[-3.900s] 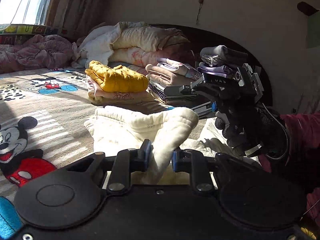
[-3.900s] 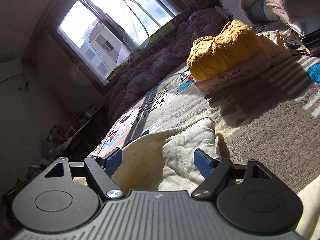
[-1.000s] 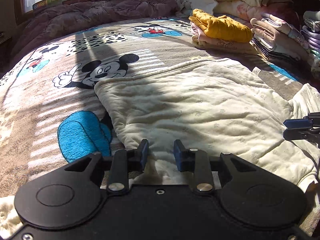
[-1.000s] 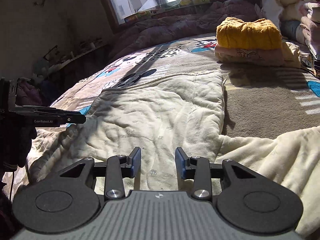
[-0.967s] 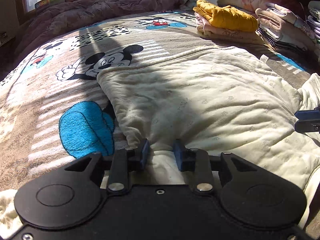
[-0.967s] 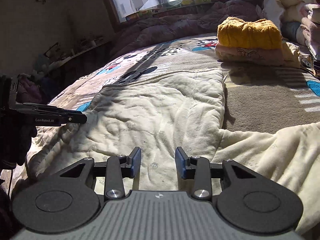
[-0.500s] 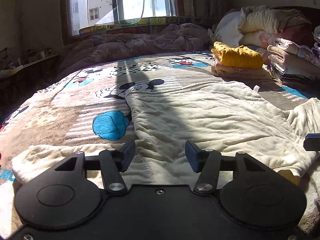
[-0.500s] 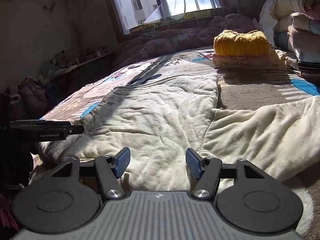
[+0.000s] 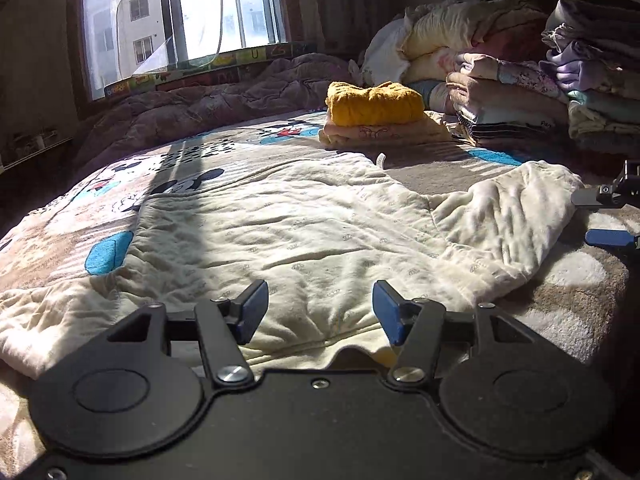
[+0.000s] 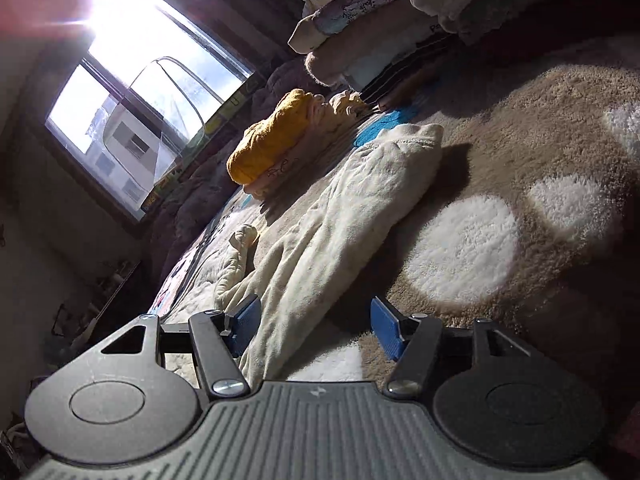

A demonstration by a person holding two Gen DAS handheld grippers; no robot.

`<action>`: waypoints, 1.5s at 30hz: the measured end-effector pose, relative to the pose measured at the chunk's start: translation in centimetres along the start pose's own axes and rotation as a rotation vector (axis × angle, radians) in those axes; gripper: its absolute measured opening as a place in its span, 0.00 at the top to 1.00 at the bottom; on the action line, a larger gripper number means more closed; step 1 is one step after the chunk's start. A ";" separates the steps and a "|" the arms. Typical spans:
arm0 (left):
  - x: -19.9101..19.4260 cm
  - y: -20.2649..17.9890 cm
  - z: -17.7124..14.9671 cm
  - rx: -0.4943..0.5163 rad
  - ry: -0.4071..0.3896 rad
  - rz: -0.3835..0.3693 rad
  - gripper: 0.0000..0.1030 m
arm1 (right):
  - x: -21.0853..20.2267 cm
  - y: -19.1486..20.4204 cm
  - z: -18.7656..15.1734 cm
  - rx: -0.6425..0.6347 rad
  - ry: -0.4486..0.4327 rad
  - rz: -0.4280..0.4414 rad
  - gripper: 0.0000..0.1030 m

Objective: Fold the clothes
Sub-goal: 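Grasp the cream jacket sleeve cuff with the left tool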

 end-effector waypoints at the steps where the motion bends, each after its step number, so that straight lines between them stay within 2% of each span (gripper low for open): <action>1: 0.3 -1.5 -0.1 0.025 0.005 -0.019 0.44 | -0.1 -0.9 0.5 0.033 -0.007 -0.007 0.41; 4: 1.2 -5.8 -0.3 0.099 0.027 -0.085 0.42 | -0.3 -3.4 2.0 0.125 -0.021 -0.015 0.40; 9: 4.2 -12.2 0.9 0.262 0.048 -0.155 0.41 | -0.3 -6.3 4.7 0.251 0.011 0.064 0.33; 14: 8.8 -16.7 1.8 0.497 0.097 -0.100 0.41 | -0.7 -9.2 6.7 0.337 -0.003 0.111 0.33; 20: 14.2 -20.9 4.6 0.670 0.126 -0.032 0.46 | -0.2 -11.3 8.2 0.460 -0.002 0.200 0.33; 26: 19.1 -24.9 6.2 0.860 0.168 0.058 0.62 | -0.3 -14.1 9.8 0.612 -0.051 0.263 0.33; 29: 20.6 -25.8 6.5 0.905 0.193 0.076 0.77 | -0.7 -15.7 10.3 0.670 -0.076 0.276 0.33; 31: 20.5 -25.7 6.9 0.865 0.204 0.060 0.88 | -0.6 -16.0 10.4 0.681 -0.082 0.281 0.33; 32: 20.1 -25.4 7.4 0.826 0.199 0.049 0.89 | -0.5 -16.0 10.5 0.676 -0.083 0.281 0.33; 36: 16.5 -22.2 11.0 0.522 0.123 -0.040 0.91 | -0.5 -15.0 10.6 0.605 -0.085 0.260 0.29; 38: 13.4 -19.4 12.9 0.357 0.057 -0.086 0.91 | -0.5 -13.9 10.5 0.548 -0.082 0.251 0.22; 41: 8.5 -14.0 15.0 0.112 -0.053 -0.140 0.91 | -0.2 -10.6 9.6 0.405 -0.056 0.257 0.21; 43: 5.0 -9.9 15.9 -0.044 -0.133 -0.172 0.91 | -0.2 -7.1 8.5 0.244 -0.035 0.263 0.21; 45: 2.4 -6.2 15.6 -0.150 -0.178 -0.154 0.91 | -0.3 -3.1 6.7 0.064 -0.017 0.274 0.21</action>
Point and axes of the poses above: each gripper's, at about its wrist camera, not at the fingertips, and x roughly the way its jaws point, y to its left, z to its top, the point moved 7 cm from there along x, roughly the way its jaws point, and after that the axes turned 13 degrees about -z, right-handed, at the moved point
